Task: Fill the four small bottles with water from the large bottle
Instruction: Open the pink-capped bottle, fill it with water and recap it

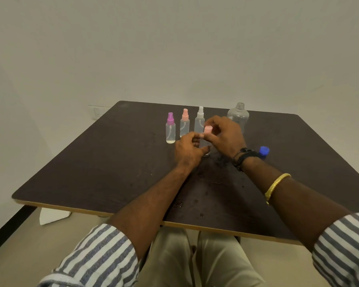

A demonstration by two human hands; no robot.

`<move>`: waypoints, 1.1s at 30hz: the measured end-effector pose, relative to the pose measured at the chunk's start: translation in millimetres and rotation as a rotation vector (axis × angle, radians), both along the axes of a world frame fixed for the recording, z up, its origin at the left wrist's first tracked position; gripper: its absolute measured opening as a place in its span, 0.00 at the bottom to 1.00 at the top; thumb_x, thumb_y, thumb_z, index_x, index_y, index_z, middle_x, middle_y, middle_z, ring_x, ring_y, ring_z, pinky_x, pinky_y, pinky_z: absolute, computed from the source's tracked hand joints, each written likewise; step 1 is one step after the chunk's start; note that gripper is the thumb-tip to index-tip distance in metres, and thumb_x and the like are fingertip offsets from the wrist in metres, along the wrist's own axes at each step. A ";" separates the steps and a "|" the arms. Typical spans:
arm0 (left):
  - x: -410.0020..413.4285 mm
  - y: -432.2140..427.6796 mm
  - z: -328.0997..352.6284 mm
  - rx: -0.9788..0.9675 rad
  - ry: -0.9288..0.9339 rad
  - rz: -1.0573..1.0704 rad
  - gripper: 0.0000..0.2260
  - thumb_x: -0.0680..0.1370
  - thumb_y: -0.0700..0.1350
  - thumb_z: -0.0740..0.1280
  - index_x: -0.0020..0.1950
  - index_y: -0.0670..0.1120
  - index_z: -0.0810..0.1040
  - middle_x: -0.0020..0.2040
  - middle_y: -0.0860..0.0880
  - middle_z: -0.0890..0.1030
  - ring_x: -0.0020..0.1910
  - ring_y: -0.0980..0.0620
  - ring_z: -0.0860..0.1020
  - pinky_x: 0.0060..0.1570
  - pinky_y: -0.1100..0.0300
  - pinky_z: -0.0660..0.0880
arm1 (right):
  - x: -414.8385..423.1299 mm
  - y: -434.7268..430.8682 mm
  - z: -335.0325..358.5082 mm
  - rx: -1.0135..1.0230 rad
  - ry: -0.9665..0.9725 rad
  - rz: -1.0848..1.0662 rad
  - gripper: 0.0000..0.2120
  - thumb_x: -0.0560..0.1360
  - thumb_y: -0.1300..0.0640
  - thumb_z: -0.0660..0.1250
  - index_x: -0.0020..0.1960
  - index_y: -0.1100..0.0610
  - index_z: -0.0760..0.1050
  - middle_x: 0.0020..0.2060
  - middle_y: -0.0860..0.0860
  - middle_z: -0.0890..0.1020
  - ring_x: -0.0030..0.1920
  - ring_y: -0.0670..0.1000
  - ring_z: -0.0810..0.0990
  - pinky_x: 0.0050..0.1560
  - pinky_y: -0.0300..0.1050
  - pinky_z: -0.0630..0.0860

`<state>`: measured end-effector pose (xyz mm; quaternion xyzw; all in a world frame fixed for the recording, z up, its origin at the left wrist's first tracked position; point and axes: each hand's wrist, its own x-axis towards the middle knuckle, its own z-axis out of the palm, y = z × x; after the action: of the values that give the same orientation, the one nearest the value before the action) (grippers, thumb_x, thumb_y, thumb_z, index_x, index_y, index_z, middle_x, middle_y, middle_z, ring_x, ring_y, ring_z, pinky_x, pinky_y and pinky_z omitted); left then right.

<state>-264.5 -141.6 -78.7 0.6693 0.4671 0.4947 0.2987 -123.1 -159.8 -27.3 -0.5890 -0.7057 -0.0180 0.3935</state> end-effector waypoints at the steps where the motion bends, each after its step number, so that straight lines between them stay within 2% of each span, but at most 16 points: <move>1: 0.3 -0.2 -0.2 0.005 0.006 0.004 0.19 0.69 0.47 0.82 0.55 0.44 0.82 0.47 0.51 0.84 0.45 0.55 0.81 0.45 0.64 0.80 | 0.1 0.4 0.8 -0.001 -0.007 -0.023 0.15 0.72 0.48 0.77 0.54 0.53 0.79 0.44 0.51 0.81 0.43 0.50 0.79 0.45 0.48 0.79; 4: 0.6 0.0 0.4 0.003 0.017 0.002 0.19 0.69 0.46 0.81 0.57 0.43 0.82 0.49 0.50 0.85 0.47 0.55 0.82 0.47 0.62 0.82 | -3.6 -2.7 1.3 0.000 0.031 0.055 0.18 0.74 0.49 0.73 0.61 0.55 0.80 0.55 0.52 0.82 0.53 0.50 0.79 0.55 0.48 0.79; 6: -0.2 0.4 0.9 -0.007 0.015 0.002 0.21 0.69 0.46 0.81 0.59 0.42 0.82 0.51 0.48 0.85 0.49 0.54 0.83 0.50 0.61 0.82 | -6.4 -7.4 0.9 0.014 0.094 0.136 0.19 0.74 0.53 0.69 0.64 0.55 0.79 0.58 0.51 0.83 0.56 0.49 0.80 0.59 0.47 0.79; 8: -0.2 0.1 1.5 -0.007 0.011 0.000 0.21 0.70 0.46 0.81 0.59 0.42 0.81 0.52 0.48 0.85 0.50 0.54 0.82 0.52 0.61 0.82 | -4.7 -7.9 -0.7 0.066 0.097 0.134 0.15 0.74 0.56 0.70 0.60 0.56 0.81 0.54 0.50 0.84 0.52 0.48 0.82 0.57 0.48 0.81; 10: -0.6 -0.5 1.3 0.001 0.014 -0.006 0.22 0.69 0.47 0.81 0.60 0.43 0.81 0.52 0.48 0.85 0.50 0.53 0.83 0.52 0.61 0.82 | -1.0 -5.3 -1.5 0.094 0.086 0.087 0.10 0.74 0.54 0.74 0.54 0.55 0.82 0.48 0.50 0.85 0.46 0.47 0.82 0.50 0.48 0.83; 12: -0.6 -2.1 1.7 0.013 0.025 -0.003 0.22 0.69 0.48 0.82 0.59 0.44 0.82 0.51 0.48 0.85 0.50 0.53 0.83 0.51 0.60 0.82 | 1.2 -3.3 -0.5 0.087 0.094 0.035 0.12 0.72 0.50 0.77 0.49 0.53 0.79 0.42 0.49 0.82 0.42 0.47 0.80 0.42 0.43 0.80; 14: -0.7 -1.4 1.1 0.017 0.024 -0.004 0.21 0.69 0.48 0.82 0.58 0.44 0.82 0.51 0.48 0.85 0.49 0.54 0.83 0.51 0.58 0.83 | 1.5 -1.8 -1.8 0.090 0.081 -0.001 0.14 0.70 0.47 0.78 0.47 0.52 0.77 0.41 0.49 0.80 0.41 0.47 0.78 0.40 0.41 0.77; 18: -0.6 -1.0 2.7 0.011 0.031 -0.010 0.21 0.70 0.46 0.81 0.60 0.42 0.81 0.53 0.47 0.85 0.50 0.54 0.82 0.52 0.61 0.82 | -2.3 -6.0 -2.0 0.104 0.180 0.080 0.07 0.73 0.55 0.72 0.50 0.54 0.78 0.48 0.49 0.83 0.48 0.47 0.81 0.49 0.45 0.81; 20: -0.6 -0.3 2.9 0.001 0.026 -0.021 0.21 0.70 0.45 0.81 0.60 0.42 0.81 0.54 0.46 0.85 0.50 0.55 0.81 0.52 0.63 0.80 | -2.6 -9.0 -1.7 0.097 0.216 0.115 0.06 0.74 0.59 0.71 0.50 0.56 0.79 0.48 0.49 0.84 0.48 0.46 0.82 0.52 0.44 0.82; 22: -1.0 -0.3 2.6 -0.004 0.023 -0.030 0.21 0.70 0.45 0.81 0.60 0.43 0.81 0.54 0.47 0.85 0.50 0.55 0.81 0.52 0.63 0.80 | -1.0 -9.0 -2.1 0.100 0.191 0.121 0.05 0.74 0.60 0.72 0.50 0.56 0.79 0.45 0.49 0.84 0.46 0.46 0.82 0.50 0.42 0.82; 25: -2.4 0.1 1.8 0.006 0.012 -0.027 0.21 0.70 0.46 0.81 0.60 0.43 0.81 0.53 0.47 0.85 0.50 0.54 0.83 0.54 0.59 0.82 | 1.1 -7.0 -3.2 0.107 0.157 0.083 0.07 0.73 0.55 0.75 0.47 0.54 0.79 0.41 0.49 0.81 0.42 0.47 0.80 0.43 0.42 0.80; 27: -2.3 0.0 1.6 0.006 0.009 -0.025 0.21 0.70 0.46 0.81 0.59 0.43 0.82 0.52 0.47 0.85 0.50 0.53 0.83 0.53 0.59 0.82 | 0.7 -5.8 -3.6 0.116 0.142 0.049 0.08 0.73 0.53 0.75 0.47 0.54 0.78 0.42 0.50 0.80 0.42 0.48 0.79 0.42 0.42 0.78; 31: -1.0 -0.5 2.1 -0.003 0.007 -0.022 0.21 0.69 0.46 0.81 0.59 0.43 0.81 0.51 0.49 0.85 0.49 0.54 0.82 0.52 0.60 0.82 | -4.5 -5.9 -1.6 0.054 0.160 0.122 0.07 0.75 0.60 0.70 0.53 0.56 0.78 0.50 0.50 0.82 0.52 0.49 0.81 0.55 0.48 0.80; 33: -0.8 -0.8 2.7 -0.004 0.009 -0.021 0.21 0.70 0.46 0.81 0.59 0.43 0.81 0.50 0.50 0.84 0.48 0.56 0.81 0.51 0.62 0.81 | -6.6 -6.4 -2.6 0.054 0.146 0.140 0.08 0.76 0.62 0.69 0.55 0.57 0.79 0.50 0.50 0.83 0.52 0.49 0.82 0.57 0.48 0.81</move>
<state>-265.3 -142.4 -76.0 0.6760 0.4623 0.4875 0.3029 -129.7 -166.2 -29.9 -0.5273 -0.7138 0.0334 0.4597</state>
